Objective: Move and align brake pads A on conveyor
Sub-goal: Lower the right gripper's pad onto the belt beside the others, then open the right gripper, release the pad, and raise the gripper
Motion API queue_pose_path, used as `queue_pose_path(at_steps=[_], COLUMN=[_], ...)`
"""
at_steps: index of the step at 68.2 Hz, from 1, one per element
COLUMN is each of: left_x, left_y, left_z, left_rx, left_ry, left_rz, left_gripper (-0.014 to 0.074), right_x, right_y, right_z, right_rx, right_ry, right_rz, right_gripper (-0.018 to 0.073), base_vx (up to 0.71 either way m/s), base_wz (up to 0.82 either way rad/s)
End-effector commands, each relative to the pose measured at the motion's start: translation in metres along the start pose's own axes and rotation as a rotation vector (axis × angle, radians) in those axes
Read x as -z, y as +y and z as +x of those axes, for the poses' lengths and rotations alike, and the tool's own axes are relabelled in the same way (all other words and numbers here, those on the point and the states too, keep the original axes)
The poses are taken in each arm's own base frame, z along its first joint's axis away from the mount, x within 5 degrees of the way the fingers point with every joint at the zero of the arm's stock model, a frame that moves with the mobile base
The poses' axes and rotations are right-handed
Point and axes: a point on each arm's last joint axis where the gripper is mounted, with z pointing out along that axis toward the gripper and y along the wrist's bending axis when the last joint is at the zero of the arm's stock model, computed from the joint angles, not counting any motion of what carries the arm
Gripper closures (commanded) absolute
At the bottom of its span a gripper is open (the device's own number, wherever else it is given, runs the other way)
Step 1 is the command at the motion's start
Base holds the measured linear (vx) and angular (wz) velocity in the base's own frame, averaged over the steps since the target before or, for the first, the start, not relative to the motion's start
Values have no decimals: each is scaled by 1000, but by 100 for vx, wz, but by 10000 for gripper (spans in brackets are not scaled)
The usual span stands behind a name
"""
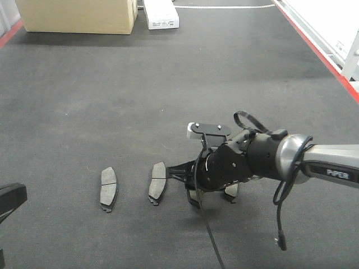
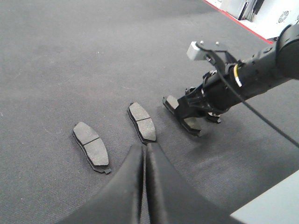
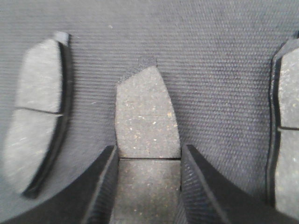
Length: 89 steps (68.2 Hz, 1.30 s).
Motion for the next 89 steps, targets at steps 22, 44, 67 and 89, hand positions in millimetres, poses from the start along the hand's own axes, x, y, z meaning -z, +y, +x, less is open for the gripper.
queue_pose_path(at_steps=[22, 44, 67, 89], left_x=[4, 4, 4, 4], left_y=[-4, -4, -4, -4], left_z=[-13, -13, -13, -13], left_rx=[1, 1, 1, 1], left_ry=[-85, -86, -86, -86], left_rz=[26, 26, 26, 26], left_gripper=[603, 603, 603, 603], right_x=[6, 4, 4, 24], right_y=[9, 12, 13, 14], right_z=[-20, -23, -25, -30], right_rx=[70, 99, 100, 43], right_ry=[-141, -191, -212, -237], right_rz=[-65, -93, -106, -120], right_gripper=[394, 308, 202, 186], base_vx=[0, 0, 0, 0], base_wz=[0, 0, 0, 0])
